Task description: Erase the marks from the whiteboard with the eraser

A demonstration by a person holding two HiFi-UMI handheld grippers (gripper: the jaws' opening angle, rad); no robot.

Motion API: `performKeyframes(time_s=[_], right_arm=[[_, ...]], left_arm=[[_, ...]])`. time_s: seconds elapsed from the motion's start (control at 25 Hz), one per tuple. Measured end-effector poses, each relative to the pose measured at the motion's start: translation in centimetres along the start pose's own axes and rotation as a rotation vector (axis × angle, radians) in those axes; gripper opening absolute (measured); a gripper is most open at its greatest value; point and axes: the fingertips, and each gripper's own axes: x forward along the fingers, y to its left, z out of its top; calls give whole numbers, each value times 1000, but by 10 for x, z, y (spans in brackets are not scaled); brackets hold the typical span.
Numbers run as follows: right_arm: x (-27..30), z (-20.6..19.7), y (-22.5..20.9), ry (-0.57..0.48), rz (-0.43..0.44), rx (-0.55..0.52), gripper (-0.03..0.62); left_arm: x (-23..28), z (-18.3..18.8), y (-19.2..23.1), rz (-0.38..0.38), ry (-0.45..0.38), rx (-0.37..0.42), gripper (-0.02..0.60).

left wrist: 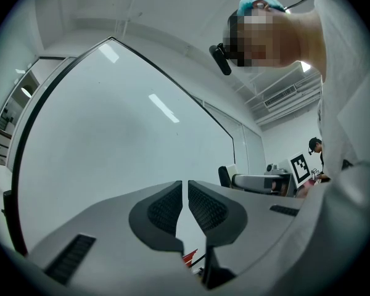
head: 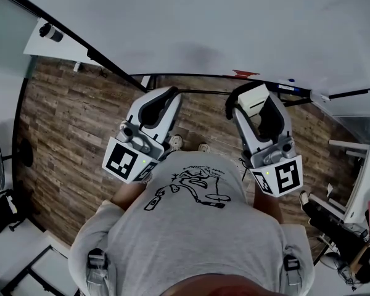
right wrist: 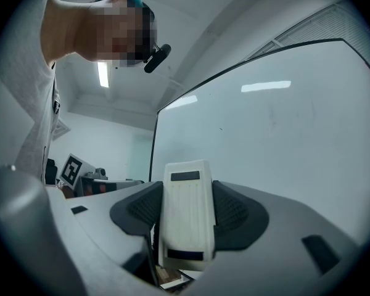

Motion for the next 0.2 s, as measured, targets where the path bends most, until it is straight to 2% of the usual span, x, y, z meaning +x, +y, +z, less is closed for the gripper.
performKeyframes(time_s=[0.2], right_arm=[[1,3,3,-7,6,-7,259]], left_arm=[[-2,1,0,-4,-1,7,43]])
